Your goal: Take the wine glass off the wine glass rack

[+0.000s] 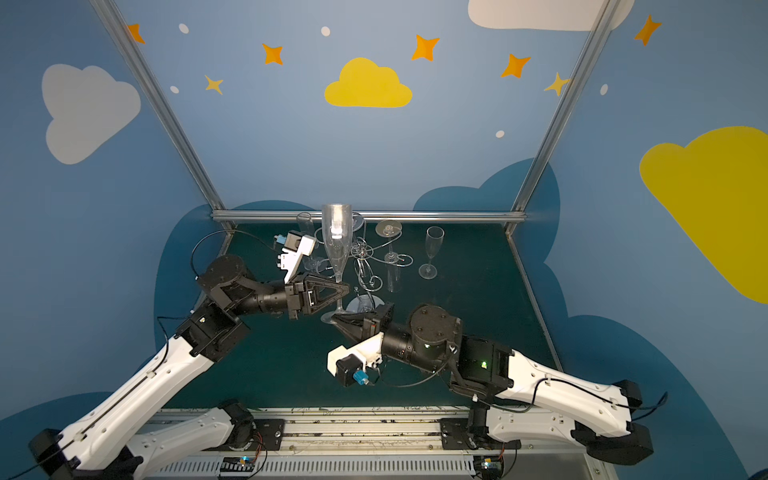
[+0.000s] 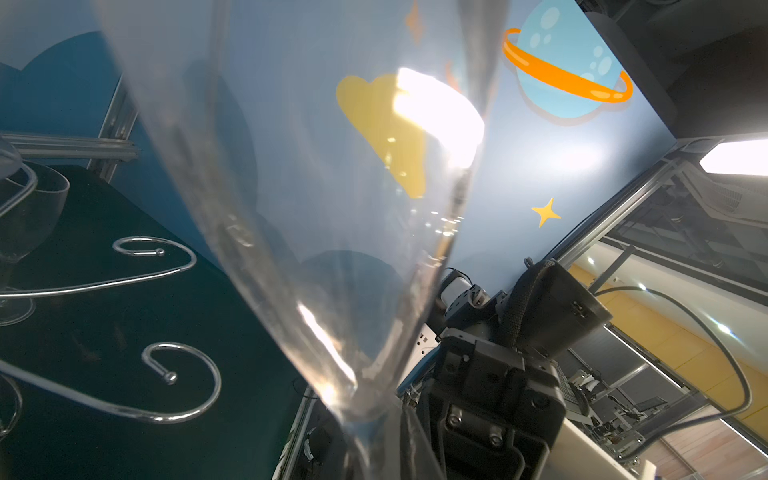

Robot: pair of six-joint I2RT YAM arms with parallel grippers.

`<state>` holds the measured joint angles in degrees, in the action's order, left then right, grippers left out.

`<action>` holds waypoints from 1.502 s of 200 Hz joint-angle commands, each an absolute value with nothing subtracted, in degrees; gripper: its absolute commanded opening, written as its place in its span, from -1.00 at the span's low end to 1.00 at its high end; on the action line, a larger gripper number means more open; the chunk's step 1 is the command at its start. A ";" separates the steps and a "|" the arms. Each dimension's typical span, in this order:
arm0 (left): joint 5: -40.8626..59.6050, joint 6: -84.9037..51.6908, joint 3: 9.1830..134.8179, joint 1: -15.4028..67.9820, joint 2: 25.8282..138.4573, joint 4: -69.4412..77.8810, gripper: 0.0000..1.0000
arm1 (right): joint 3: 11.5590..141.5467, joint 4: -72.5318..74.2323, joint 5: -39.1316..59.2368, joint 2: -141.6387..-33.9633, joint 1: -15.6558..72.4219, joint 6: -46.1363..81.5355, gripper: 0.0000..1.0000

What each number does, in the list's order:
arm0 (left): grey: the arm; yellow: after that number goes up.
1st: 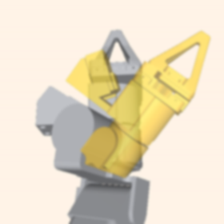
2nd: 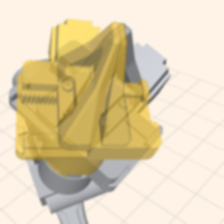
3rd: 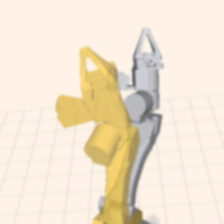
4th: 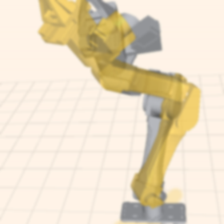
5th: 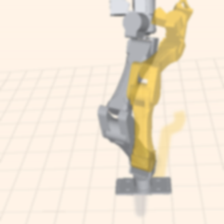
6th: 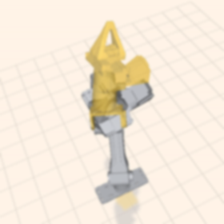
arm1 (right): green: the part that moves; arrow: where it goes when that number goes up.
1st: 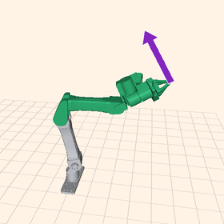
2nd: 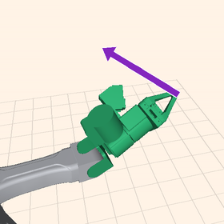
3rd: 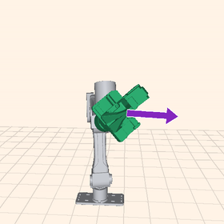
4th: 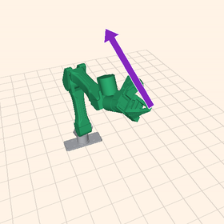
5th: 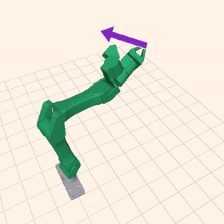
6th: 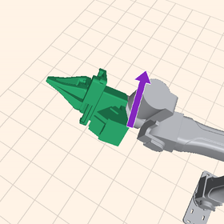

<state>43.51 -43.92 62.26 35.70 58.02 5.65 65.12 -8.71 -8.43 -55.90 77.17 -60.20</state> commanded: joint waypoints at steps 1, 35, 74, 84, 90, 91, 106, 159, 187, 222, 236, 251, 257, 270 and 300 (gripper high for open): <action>44.03 -44.23 63.46 36.06 58.03 8.48 -0.71 | 64.67 -6.15 -9.79 -55.43 77.99 -61.44 -1.00; 43.90 -44.12 63.24 36.52 57.75 9.24 -0.93 | 64.32 -5.98 -10.59 -55.37 78.25 -61.61 -1.00; 43.12 -42.44 62.89 36.80 56.83 10.07 -0.94 | 64.84 -7.14 -11.19 -55.37 78.75 -60.93 -0.81; 42.35 -41.46 62.80 36.82 56.38 9.72 -0.94 | 64.67 -6.79 -11.59 -55.05 78.92 -60.70 -0.19; 41.85 -40.70 62.78 36.80 56.04 9.36 -0.94 | 64.52 -6.48 -11.60 -54.74 79.08 -60.45 0.09; 41.75 -40.52 62.81 36.77 55.97 9.25 -0.94 | 64.52 -6.36 -11.60 -54.70 79.09 -60.42 0.12; 40.08 -38.08 62.99 36.76 54.94 7.83 -0.94 | 63.98 -4.63 -10.83 -53.44 79.36 -59.40 0.73; 33.45 -25.62 64.79 36.74 51.80 -1.04 -0.94 | 64.80 1.51 -10.91 -48.14 79.37 -48.13 0.76; 31.29 -19.28 66.76 36.80 50.81 -4.38 -0.94 | 73.91 -4.73 -21.38 -50.08 79.19 -32.34 0.77; 29.98 -10.30 68.11 36.89 50.03 -7.65 -0.94 | 77.93 -7.31 -20.49 -51.40 79.09 -26.25 0.77; 29.46 -7.36 68.62 37.15 50.02 -8.88 -0.94 | 79.92 -8.60 -20.90 -52.30 78.93 -22.61 0.77; 27.76 -4.43 69.18 37.93 50.01 -10.01 -0.94 | 82.37 -10.06 -20.15 -53.46 78.48 -18.86 0.77; 27.08 -3.21 69.35 38.25 50.05 -10.38 -0.94 | 83.20 -10.26 -19.59 -54.04 78.21 -18.02 0.77; 25.54 -0.82 69.81 39.33 50.11 -10.94 -0.94 | 85.17 -10.49 -17.35 -55.36 77.55 -13.62 0.77; 22.55 3.57 70.81 41.72 50.77 -11.69 -0.94 | 91.18 -13.92 -10.84 -59.79 76.38 -8.92 0.76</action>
